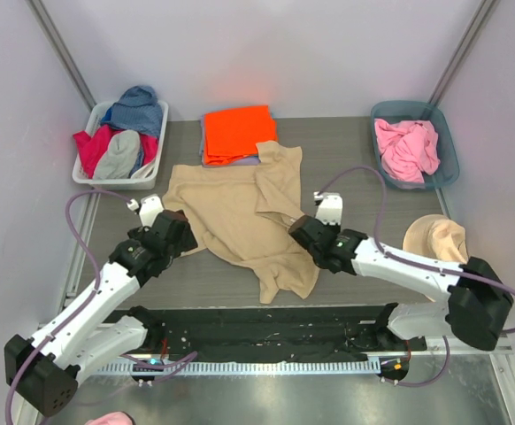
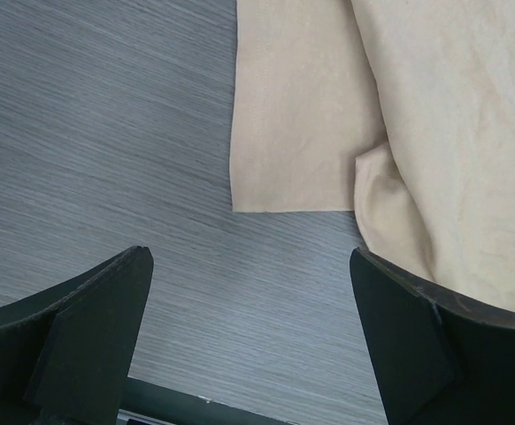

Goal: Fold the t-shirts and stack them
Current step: Flatten the tshirt out

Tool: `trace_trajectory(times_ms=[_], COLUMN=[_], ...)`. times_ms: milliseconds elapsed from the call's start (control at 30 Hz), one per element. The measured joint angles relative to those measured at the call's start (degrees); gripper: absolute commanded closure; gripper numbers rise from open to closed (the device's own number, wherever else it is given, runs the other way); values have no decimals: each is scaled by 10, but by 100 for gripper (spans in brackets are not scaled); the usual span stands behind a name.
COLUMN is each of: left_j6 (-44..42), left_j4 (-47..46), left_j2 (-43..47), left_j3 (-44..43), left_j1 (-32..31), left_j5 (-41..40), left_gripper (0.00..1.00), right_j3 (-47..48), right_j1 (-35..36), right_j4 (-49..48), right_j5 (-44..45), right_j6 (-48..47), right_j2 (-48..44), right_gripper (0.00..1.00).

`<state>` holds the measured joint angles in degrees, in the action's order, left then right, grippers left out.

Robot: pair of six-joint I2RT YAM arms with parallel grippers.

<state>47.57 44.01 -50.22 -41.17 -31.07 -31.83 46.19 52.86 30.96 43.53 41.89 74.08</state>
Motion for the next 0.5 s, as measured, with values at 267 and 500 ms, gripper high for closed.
trace_trajectory(times_ms=[267, 500], left_j6=[0, -5], left_j4=[-2, -10], left_j2=[-12, -30], left_j3=[5, 6], left_j1=[0, 0], left_j5=[0, 0], left_gripper=[0, 0], right_j3=[-41, -31], right_j1=[-101, -163], right_j4=[25, 25], right_j5=[4, 10], right_j6=[55, 44], right_j2=[-86, -80], right_gripper=[99, 99])
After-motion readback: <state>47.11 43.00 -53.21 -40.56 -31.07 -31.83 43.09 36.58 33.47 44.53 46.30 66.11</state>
